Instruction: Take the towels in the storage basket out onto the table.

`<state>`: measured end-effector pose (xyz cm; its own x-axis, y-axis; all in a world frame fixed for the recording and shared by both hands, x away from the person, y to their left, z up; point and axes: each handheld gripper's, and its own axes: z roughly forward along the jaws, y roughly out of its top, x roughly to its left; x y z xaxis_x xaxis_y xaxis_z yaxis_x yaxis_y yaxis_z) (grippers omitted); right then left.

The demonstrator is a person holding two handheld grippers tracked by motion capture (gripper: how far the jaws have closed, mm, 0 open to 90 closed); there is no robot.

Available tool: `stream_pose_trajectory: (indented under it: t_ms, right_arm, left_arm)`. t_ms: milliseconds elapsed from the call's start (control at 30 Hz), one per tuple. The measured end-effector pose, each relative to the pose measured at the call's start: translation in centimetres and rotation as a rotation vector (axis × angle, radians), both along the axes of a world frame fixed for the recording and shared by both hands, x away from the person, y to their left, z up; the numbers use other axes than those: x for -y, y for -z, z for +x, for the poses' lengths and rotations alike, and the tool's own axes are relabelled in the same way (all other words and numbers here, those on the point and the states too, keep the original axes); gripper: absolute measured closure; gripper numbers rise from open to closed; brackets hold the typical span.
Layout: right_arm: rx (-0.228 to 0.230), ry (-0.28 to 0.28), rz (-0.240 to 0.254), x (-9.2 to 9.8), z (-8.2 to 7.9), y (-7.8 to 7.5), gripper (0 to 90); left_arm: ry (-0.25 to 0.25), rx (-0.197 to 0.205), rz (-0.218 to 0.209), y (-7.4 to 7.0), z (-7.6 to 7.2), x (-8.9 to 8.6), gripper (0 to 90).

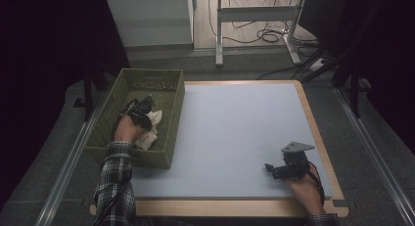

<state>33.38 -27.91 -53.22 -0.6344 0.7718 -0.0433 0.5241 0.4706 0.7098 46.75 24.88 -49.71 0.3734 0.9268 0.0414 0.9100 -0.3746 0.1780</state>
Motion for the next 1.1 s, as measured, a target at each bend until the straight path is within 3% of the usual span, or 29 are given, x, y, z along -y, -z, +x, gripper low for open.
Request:
stream_pose_trajectory:
  t_ms: [167, 533, 1100]
  right_arm:
    - [0.0, 0.0, 0.0, 0.0, 0.0, 0.0, 5.6]
    - [0.0, 0.0, 0.0, 0.0, 0.0, 0.0, 5.7]
    - [0.0, 0.0, -0.001, 0.0, 0.0, 0.0, 5.7]
  left_arm:
    - [0.0, 0.054, -0.089, -1.1, -0.2, -0.6, 77.3]
    - [0.028, 0.158, -0.122, -5.2, -1.3, -1.1, 76.9]
    - [0.076, 0.256, -0.166, -10.3, -3.4, -1.6, 76.5]
